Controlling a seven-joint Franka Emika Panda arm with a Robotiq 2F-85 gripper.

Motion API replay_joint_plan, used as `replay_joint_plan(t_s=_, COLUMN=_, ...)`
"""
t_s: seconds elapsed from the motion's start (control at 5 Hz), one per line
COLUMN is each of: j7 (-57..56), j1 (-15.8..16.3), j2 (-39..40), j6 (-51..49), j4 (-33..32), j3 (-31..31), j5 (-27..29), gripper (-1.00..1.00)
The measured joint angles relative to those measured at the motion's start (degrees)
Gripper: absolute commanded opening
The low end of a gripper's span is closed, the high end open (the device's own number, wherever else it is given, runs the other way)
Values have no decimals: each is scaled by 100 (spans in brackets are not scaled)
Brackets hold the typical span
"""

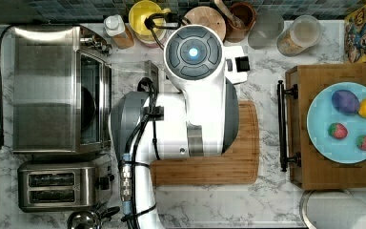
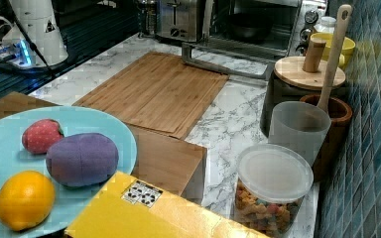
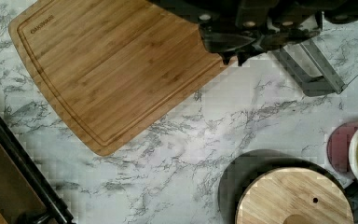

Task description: Close the oven.

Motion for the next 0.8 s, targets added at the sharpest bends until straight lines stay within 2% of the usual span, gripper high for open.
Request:
replay_joint_plan(t_s=0.4, j7=-2, j1=6, j2=0, j6=7, j4=0, j3=1, j5=-4, gripper=-100)
replay_joint_plan(t_s=0.6, j7=-586, j1=-67, j2=0, j6=208, j4=-106, j3=40, j5=607, gripper=-100)
replay_joint_plan(t_s=0.8, j7=-1298, j1=220, j2=-180, j6=1076, j4=-688, j3=-370, j5=714, gripper=-100)
